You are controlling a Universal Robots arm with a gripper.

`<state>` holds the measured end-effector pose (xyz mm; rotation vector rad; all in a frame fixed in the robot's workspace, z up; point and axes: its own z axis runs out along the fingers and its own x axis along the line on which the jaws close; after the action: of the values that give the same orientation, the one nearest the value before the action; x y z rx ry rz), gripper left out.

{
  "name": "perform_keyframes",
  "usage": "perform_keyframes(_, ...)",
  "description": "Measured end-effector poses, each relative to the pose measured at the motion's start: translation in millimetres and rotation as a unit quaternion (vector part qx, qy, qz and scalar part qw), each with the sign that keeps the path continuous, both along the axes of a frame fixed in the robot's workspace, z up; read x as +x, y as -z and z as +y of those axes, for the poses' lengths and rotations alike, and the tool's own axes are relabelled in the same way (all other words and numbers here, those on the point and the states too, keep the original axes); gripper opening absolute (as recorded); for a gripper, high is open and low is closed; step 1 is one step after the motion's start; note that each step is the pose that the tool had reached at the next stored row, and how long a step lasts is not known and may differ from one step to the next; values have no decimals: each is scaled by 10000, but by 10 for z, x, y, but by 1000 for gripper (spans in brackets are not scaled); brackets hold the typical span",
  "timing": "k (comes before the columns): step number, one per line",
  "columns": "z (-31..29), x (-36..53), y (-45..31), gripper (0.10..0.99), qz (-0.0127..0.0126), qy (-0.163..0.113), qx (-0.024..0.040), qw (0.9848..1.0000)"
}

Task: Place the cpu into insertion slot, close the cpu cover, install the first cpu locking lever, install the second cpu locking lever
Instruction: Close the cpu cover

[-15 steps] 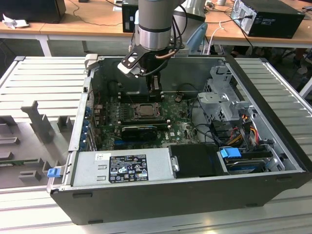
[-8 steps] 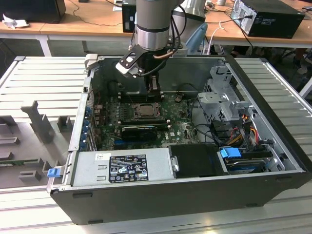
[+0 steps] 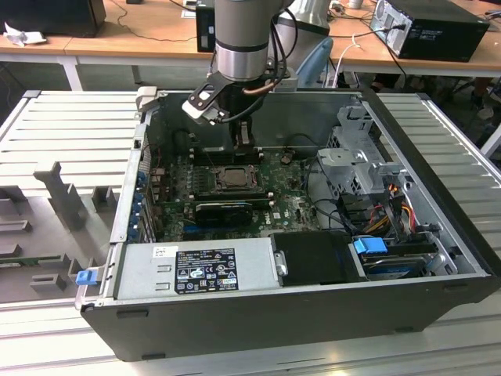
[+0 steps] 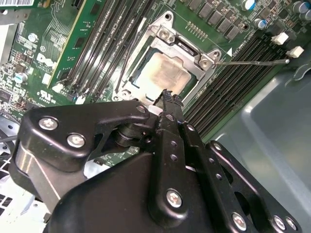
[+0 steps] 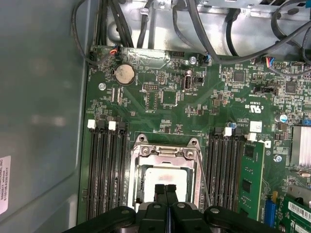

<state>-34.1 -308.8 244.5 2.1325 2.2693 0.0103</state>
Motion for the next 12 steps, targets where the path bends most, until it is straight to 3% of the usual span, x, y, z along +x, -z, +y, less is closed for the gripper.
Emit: perform_keyframes(12, 0, -142, 0, 106, 0, 0, 4, 10000)
